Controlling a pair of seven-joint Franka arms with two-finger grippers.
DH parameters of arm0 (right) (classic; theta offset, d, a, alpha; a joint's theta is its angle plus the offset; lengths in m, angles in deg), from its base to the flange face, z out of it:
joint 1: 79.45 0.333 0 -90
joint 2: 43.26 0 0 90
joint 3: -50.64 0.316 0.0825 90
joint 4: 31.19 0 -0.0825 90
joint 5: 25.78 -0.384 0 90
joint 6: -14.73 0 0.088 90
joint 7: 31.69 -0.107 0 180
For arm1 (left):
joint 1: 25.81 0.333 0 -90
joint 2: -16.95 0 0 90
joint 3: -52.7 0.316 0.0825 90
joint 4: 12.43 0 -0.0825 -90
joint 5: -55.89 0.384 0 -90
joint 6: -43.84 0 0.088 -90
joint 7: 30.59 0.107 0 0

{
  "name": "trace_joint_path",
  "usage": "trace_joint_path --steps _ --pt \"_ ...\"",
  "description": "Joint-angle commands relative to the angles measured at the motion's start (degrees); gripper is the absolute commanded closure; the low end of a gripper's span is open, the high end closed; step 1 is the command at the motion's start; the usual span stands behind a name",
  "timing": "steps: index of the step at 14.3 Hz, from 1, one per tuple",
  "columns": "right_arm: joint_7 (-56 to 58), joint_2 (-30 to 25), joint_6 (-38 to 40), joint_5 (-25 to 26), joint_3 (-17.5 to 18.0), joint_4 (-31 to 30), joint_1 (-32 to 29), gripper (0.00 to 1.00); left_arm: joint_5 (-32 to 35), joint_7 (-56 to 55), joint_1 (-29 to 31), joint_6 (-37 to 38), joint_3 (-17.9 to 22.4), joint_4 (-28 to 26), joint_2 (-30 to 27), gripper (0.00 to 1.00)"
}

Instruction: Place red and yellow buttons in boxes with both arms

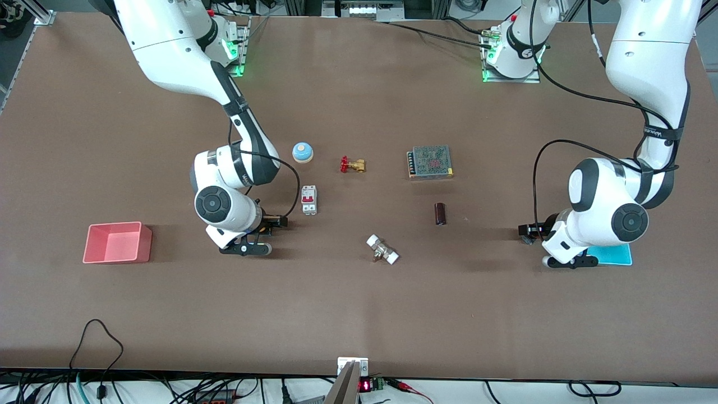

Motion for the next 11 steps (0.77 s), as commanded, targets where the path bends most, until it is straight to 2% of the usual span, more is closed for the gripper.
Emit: trace_joint_path --steps 1,3,6,7,11 --pt "-1.1 0.5 0.1 -0.9 -0.2 0.9 0.1 0.15 0.3 -0.7 -0.2 -0.3 0.4 -0.1 -0.2 0.55" --pt "-1.1 0.5 0.1 -0.8 -0.2 0.9 0.1 0.25 0.3 -0.7 -0.2 -0.3 0.4 0.0 -0.7 0.67" --pt "-0.9 0.6 0.2 -0.4 -0.2 0.9 0.0 0.32 0.3 -0.8 0.5 0.5 0.6 0.0 -4.1 0.78" --pt "-0.6 0.6 0.2 -0.4 -0.2 0.9 0.0 0.4 0.2 -0.6 0.8 1.1 0.8 0.2 -5.5 0.82" --pt "0.0 0.6 0.2 -0.4 -0.2 0.9 -0.2 0.57 0.3 2.7 2.5 2.6 3.7 2.9 -8.6 0.86"
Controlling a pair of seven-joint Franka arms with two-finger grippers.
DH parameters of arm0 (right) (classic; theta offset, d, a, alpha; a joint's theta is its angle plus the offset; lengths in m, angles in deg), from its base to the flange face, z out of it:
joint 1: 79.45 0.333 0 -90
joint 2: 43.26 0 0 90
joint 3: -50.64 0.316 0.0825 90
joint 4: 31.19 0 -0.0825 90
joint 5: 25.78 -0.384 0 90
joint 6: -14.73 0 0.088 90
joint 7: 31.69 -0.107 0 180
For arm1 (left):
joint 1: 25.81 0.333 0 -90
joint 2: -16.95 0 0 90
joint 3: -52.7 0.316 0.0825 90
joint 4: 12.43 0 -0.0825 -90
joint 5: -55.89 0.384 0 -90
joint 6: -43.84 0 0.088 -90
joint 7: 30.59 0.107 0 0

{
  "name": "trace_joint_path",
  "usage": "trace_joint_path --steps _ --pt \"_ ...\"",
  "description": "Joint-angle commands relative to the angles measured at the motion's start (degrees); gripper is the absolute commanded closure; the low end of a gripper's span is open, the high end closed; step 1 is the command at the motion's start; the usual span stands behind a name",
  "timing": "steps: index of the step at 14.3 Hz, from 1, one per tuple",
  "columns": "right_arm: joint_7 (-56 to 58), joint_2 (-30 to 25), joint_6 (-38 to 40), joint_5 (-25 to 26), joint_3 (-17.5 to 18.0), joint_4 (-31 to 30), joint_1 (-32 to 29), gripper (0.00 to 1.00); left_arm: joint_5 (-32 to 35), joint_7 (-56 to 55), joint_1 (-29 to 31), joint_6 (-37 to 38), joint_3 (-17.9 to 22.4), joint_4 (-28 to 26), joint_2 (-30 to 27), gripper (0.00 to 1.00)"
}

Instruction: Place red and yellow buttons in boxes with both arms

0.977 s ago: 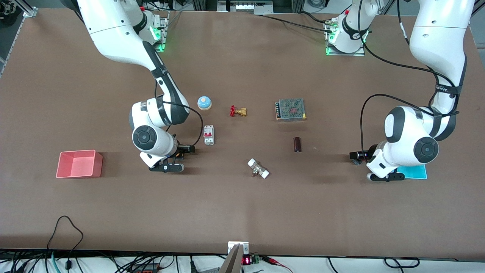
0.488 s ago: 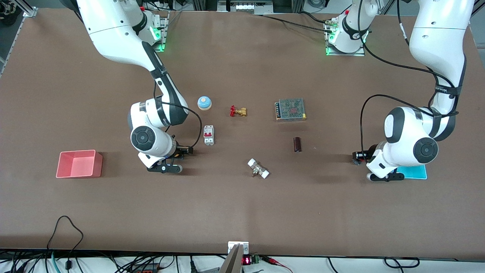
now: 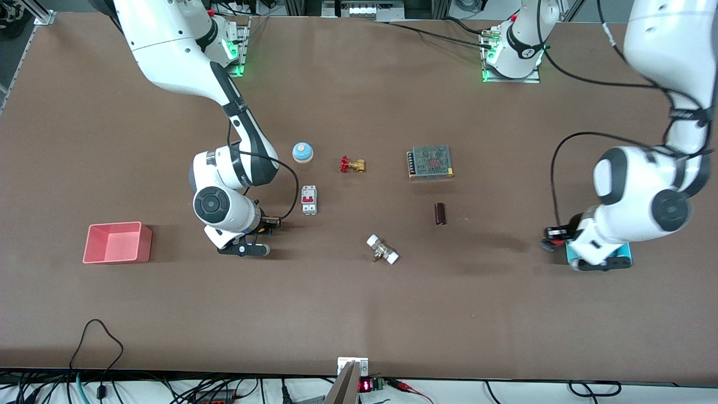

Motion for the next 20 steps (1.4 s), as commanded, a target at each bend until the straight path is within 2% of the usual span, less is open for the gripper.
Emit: trace_joint_path --steps 1,4,8,9,13,15,17,18,20 --pt "0.3 0.6 0.2 -0.4 0.0 0.9 -0.2 0.59 0.2 4.5 2.1 1.7 1.6 1.7 -2.0 0.86" --pt "0.4 0.6 0.2 -0.3 -0.1 1.0 -0.2 0.69 0.2 11.0 5.8 1.6 1.5 2.7 -1.6 0.86" --pt "0.5 -0.2 1.2 -0.4 -0.5 4.3 0.0 0.69 0.2 14.9 8.7 0.9 1.6 5.1 4.1 0.86" --pt "0.5 -1.3 2.8 -0.3 -1.6 5.1 -0.3 0.69 0.2 15.0 9.2 0.9 1.6 5.9 5.7 0.86" --pt "5.0 -4.3 9.7 -0.3 -10.5 8.9 -0.3 0.69 0.8 15.0 9.3 -2.2 1.6 6.0 9.1 0.82" --pt "10.2 -4.3 12.7 -0.3 -15.6 9.8 -0.3 0.68 0.5 15.0 9.3 -2.9 1.6 6.0 10.2 0.7" --pt "15.4 -4.3 15.8 -0.3 -20.7 9.8 -0.4 0.67 0.3 15.0 9.3 -2.9 1.6 6.0 10.3 0.5" --pt "18.2 -4.2 17.6 -0.4 -22.6 9.7 -0.7 0.67 0.2 14.9 9.2 -2.9 1.6 6.0 10.3 0.46" --pt "23.8 -4.1 19.3 -0.4 -24.0 9.6 -4.1 0.67 0.2 14.8 9.2 -2.9 1.5 6.2 9.7 0.34"
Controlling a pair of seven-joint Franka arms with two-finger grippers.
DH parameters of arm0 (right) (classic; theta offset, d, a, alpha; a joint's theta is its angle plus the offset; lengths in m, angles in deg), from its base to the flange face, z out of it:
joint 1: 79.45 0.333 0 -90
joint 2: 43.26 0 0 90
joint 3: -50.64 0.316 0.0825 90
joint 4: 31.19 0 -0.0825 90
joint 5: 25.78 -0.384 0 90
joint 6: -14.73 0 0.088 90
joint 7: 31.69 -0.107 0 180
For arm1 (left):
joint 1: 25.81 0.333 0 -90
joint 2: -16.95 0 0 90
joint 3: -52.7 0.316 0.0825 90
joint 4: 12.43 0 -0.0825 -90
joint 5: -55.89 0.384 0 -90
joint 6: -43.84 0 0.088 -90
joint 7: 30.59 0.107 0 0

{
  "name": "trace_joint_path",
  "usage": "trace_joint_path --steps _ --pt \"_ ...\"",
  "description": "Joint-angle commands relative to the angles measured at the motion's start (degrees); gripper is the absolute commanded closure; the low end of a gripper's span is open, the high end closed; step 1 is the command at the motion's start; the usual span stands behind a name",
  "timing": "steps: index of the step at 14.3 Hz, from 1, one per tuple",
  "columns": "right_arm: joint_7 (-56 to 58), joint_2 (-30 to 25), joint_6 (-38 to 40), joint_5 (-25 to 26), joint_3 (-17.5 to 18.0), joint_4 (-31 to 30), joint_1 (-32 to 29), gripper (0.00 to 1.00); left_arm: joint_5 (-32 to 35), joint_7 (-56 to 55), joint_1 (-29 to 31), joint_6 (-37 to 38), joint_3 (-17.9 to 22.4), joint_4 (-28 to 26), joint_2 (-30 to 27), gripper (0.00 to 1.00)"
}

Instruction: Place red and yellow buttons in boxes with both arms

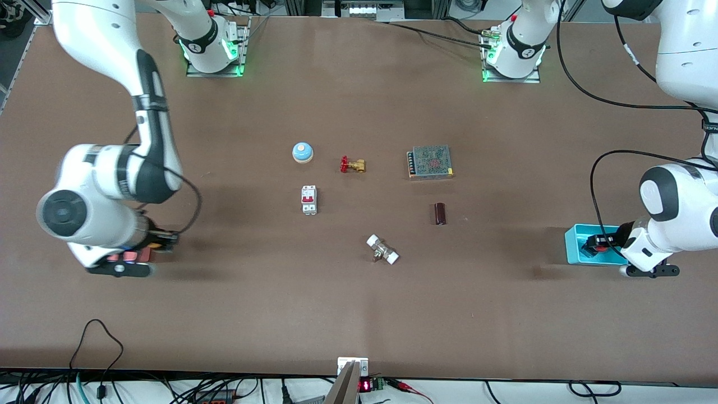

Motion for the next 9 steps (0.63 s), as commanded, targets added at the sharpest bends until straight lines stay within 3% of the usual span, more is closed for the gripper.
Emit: trace_joint_path --steps 1,4,9 --pt "8.7 0.5 2.0 -0.7 -1.1 0.4 -5.5 0.67 0.1 0.8 0.2 0.4 -0.2 1.3 -0.2 0.22" --pt "15.7 1.8 1.2 -1.4 -0.9 0.2 -11.4 0.67 0.1 0.2 -0.6 1.0 -1.1 4.1 -3.1 0.02" --pt "18.4 5.6 -0.7 -5.6 -0.6 0.1 -14.1 0.67 0.1 -4.6 -4.5 7.2 -1.6 3.1 -12.3 0.0"
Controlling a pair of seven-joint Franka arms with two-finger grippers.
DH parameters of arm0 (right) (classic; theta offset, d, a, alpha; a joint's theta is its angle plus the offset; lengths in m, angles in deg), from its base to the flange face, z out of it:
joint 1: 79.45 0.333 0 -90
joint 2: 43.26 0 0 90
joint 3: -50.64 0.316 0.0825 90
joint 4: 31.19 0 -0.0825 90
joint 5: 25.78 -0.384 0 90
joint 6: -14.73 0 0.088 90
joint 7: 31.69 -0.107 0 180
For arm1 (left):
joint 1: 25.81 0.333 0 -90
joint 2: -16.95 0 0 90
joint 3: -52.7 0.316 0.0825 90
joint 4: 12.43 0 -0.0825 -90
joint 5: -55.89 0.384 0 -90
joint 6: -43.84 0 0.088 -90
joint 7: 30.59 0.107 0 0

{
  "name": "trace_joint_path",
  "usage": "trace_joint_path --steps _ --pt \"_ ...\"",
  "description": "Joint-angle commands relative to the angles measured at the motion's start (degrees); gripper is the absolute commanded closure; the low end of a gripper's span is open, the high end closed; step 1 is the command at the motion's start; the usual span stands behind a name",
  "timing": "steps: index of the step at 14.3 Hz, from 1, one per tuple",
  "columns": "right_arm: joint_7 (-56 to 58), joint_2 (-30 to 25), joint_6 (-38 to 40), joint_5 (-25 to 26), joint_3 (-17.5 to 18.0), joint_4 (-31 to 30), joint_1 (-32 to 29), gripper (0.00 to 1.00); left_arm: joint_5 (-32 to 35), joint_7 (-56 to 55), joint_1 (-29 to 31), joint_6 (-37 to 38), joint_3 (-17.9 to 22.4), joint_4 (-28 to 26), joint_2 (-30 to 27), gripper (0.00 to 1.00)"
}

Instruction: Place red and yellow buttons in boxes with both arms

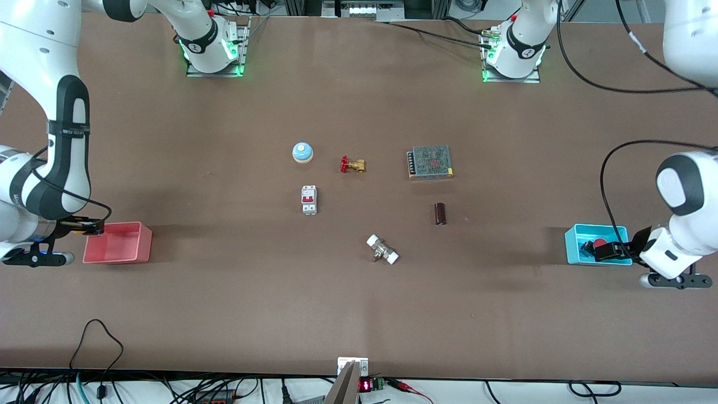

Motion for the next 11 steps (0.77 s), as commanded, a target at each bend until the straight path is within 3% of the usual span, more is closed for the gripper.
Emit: trace_joint_path --steps 1,11 --pt "2.7 2.3 -2.1 -4.1 0.5 0.4 -0.5 0.67 0.1 -3.7 -2.3 5.4 0.1 -1.7 -6.7 0.0" --pt "3.0 7.0 -9.1 -9.4 1.0 0.4 -0.5 0.66 0.8 -8.1 -2.8 19.5 -2.5 -4.9 -23.9 0.0"
